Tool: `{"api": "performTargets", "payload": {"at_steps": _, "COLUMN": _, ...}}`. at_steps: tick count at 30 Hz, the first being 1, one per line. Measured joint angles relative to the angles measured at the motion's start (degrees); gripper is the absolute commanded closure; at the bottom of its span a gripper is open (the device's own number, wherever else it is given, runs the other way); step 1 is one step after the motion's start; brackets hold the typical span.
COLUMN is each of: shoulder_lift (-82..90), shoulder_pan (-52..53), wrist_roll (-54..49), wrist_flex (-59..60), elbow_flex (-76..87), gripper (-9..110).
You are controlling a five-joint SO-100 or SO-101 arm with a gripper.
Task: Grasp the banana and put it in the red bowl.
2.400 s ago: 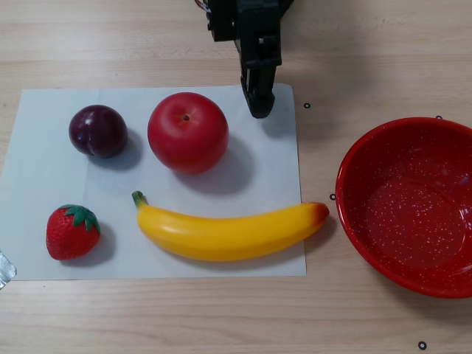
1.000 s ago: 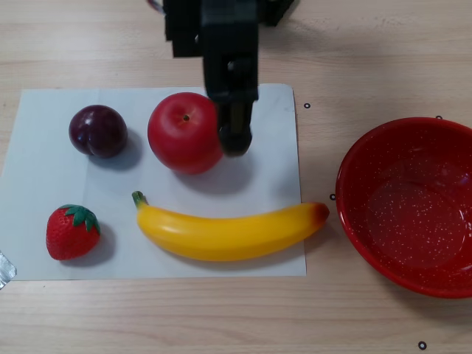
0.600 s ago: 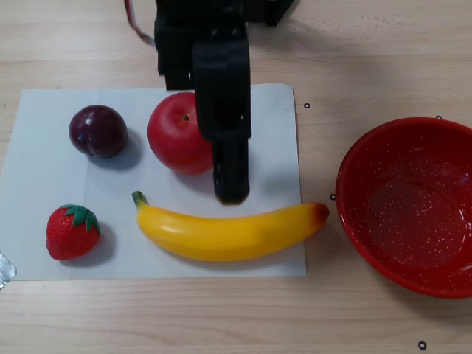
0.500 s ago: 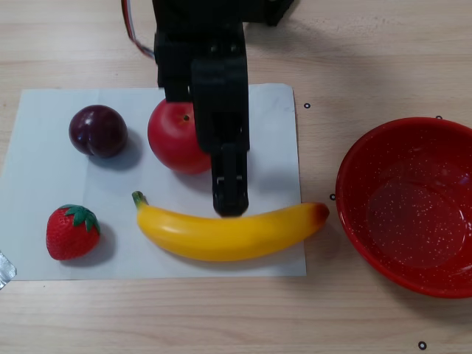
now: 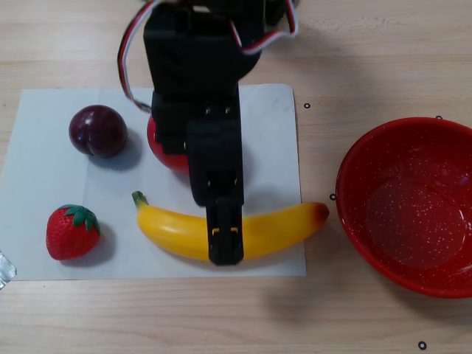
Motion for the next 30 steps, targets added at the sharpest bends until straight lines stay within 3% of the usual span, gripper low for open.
{"api": "performTargets", "payload": {"at_steps": 30, "shoulder_lift": -17.05, "shoulder_pan": -1.14, "wrist_roll": 0.00, "wrist_flex": -0.09, "elbow_flex": -11.51, "gripper": 66}}
